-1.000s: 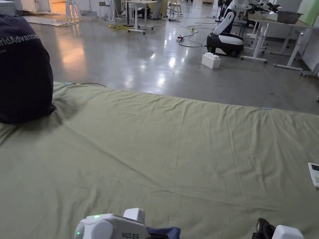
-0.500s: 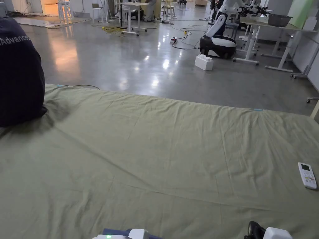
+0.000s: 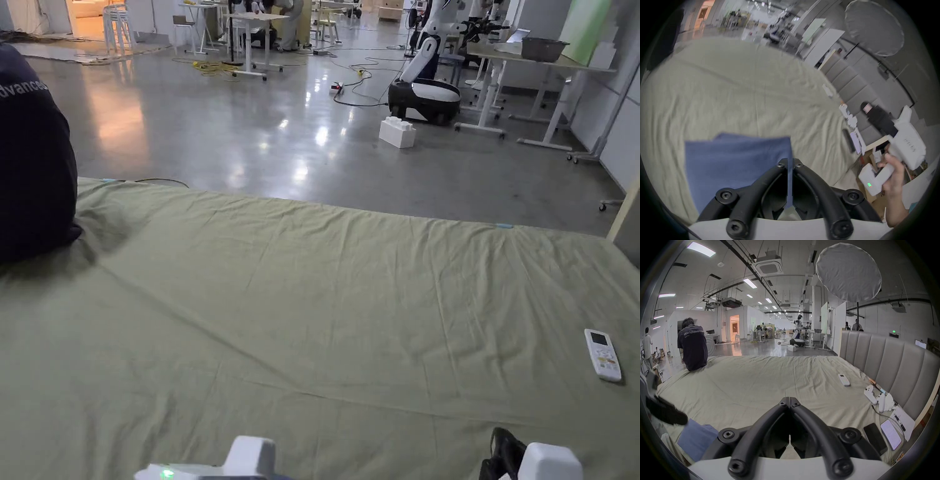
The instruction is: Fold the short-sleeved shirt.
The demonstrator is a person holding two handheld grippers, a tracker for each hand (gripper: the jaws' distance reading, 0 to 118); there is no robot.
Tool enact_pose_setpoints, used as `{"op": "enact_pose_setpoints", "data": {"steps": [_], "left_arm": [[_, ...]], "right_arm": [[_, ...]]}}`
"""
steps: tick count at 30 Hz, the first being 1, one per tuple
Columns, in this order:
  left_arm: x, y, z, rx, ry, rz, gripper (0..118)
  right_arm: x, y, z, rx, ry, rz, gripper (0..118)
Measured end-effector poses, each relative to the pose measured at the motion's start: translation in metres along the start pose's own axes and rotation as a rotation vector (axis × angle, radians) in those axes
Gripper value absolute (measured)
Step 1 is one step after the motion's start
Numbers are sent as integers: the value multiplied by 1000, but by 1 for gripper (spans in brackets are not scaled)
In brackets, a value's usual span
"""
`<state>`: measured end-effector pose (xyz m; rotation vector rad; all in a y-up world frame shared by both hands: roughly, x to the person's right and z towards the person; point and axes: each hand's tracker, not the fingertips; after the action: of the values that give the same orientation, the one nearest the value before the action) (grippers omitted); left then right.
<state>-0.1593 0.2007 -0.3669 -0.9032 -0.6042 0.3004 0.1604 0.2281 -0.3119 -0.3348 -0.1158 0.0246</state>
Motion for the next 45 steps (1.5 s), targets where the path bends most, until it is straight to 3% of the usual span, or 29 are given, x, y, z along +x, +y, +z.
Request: {"op": "enact_pose_setpoints", "data": {"steps": [2,7,11,16,24,29,38,40,45], "left_arm": [[0,13,22,101,10,-23,5],[-2,35,62,404,308,-206,5],[-9,40,79,608,497,-263,5],[-19,43,95,786,580,-261,5],[-30,45,111,833,676,-216,5],[-40,32,118,808,670,-199,5],[-77,-18,119,655,655,-124,5],[-84,-29,122,632,667,-99,5],[-103,-49,127,512,613,-24,8]], "right_arm": [[-2,7,1,25,-2,13,1],[-13,28,1,106,-14,44,1],[-21,44,3,172,-29,53,1],[-30,62,7,266,-73,92,1],[-32,74,12,308,-105,116,1],[-45,54,21,214,-40,71,1],[-157,-49,23,-60,287,159,1],[-176,-66,14,-87,294,197,1],[-194,-102,-17,-241,264,169,1]]}}
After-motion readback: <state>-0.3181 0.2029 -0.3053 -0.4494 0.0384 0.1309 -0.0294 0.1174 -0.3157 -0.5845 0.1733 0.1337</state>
